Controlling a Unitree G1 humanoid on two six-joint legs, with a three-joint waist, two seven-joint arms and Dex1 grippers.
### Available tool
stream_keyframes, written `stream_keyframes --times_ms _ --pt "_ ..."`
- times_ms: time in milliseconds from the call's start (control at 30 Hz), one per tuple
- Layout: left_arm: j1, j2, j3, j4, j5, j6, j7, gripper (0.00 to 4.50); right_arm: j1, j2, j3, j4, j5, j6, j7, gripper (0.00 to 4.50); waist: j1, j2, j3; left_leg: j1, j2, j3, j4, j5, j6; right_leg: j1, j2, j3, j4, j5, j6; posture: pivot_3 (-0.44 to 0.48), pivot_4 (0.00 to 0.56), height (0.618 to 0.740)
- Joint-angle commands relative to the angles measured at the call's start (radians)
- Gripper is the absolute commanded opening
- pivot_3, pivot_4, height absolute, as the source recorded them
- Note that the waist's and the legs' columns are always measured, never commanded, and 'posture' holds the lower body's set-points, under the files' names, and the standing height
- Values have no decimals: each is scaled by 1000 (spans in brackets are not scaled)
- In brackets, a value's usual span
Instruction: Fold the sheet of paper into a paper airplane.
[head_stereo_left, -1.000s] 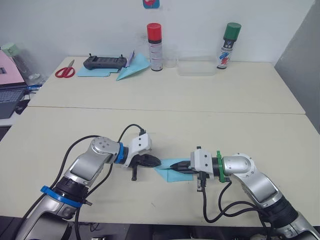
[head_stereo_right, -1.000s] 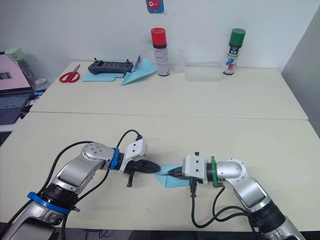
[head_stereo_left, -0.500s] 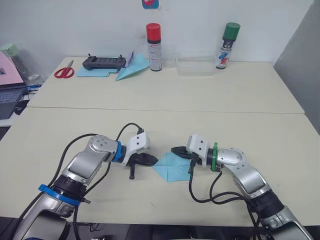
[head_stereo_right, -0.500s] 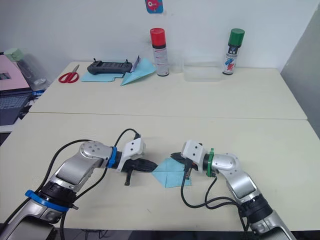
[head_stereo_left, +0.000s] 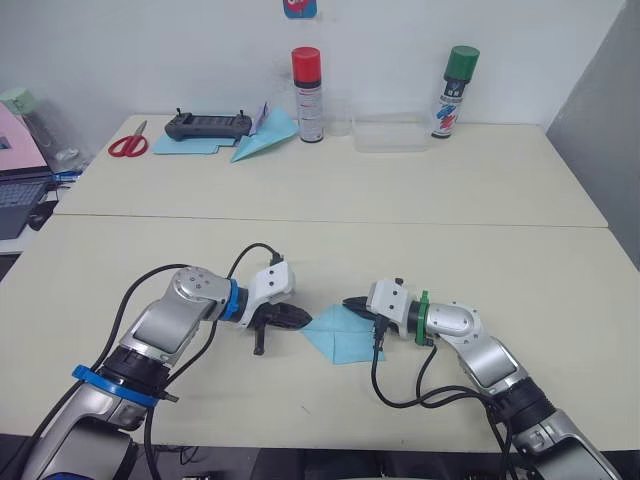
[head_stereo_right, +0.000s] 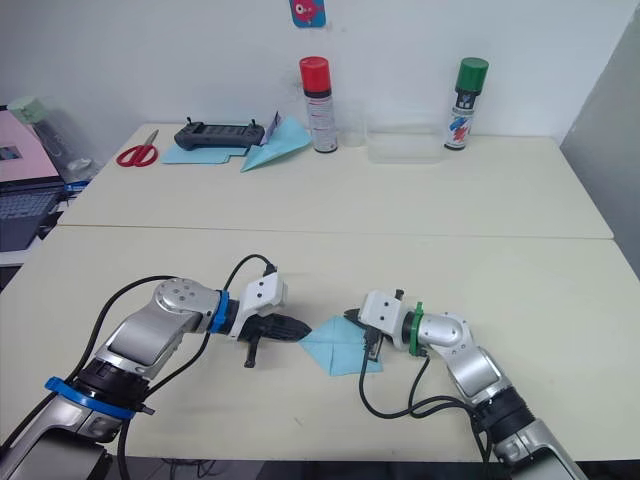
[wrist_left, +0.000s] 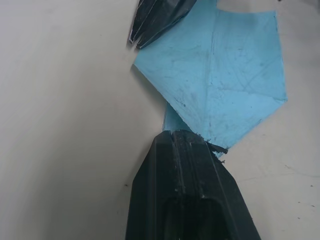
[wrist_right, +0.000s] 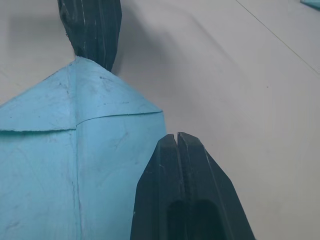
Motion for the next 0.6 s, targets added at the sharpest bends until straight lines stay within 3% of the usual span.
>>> stream_keyframes --times_ms 33,300,600 --pt "-62 -1 61 -67 -40 58 9 0 8 7 19 32 -23 -13 1 54 0 0 0 0 0 0 0 0 0 0 0 0 0 0 0 0 150 740" --pt "-36 11 20 -224 -30 93 20 0 8 7 18 44 -29 -31 2 54 -2 0 0 0 0 0 0 0 0 0 0 0 0 0 0 0 150 740" --pt "48 -12 -64 -161 87 -10 65 0 19 -2 14 8 -26 -12 9 54 0 0 0 0 0 0 0 0 0 0 0 0 0 0 0 0 150 740"
